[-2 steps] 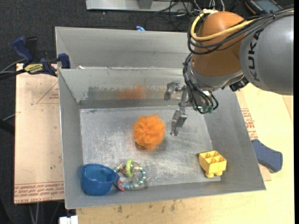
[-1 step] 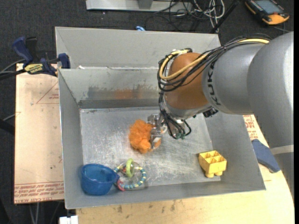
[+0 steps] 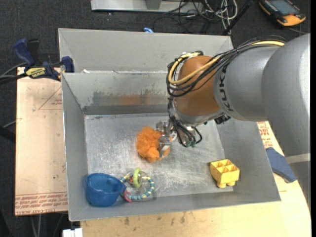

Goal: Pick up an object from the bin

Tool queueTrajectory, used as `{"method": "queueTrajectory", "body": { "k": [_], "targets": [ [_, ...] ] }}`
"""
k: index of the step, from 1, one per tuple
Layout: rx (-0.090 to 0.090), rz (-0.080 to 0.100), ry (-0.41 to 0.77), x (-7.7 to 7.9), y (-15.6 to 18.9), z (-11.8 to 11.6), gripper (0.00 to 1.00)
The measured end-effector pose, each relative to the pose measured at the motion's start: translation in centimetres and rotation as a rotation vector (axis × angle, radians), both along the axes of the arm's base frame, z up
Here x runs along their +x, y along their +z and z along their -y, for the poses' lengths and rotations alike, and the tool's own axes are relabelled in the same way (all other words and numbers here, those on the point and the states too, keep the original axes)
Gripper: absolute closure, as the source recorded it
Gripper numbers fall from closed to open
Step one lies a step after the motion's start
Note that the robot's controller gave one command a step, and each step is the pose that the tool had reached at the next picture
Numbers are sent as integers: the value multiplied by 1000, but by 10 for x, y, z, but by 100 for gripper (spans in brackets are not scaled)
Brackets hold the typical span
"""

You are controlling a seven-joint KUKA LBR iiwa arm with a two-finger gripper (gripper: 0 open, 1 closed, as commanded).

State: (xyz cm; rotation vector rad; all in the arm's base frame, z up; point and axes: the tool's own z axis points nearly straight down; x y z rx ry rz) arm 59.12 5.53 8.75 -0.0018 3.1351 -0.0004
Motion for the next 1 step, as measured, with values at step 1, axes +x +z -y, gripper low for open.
{"method": "queueTrajectory", "body": {
  "k": [1],
  "targets": [
    [0, -1, 68, 10, 136, 12, 100]
  ]
}}
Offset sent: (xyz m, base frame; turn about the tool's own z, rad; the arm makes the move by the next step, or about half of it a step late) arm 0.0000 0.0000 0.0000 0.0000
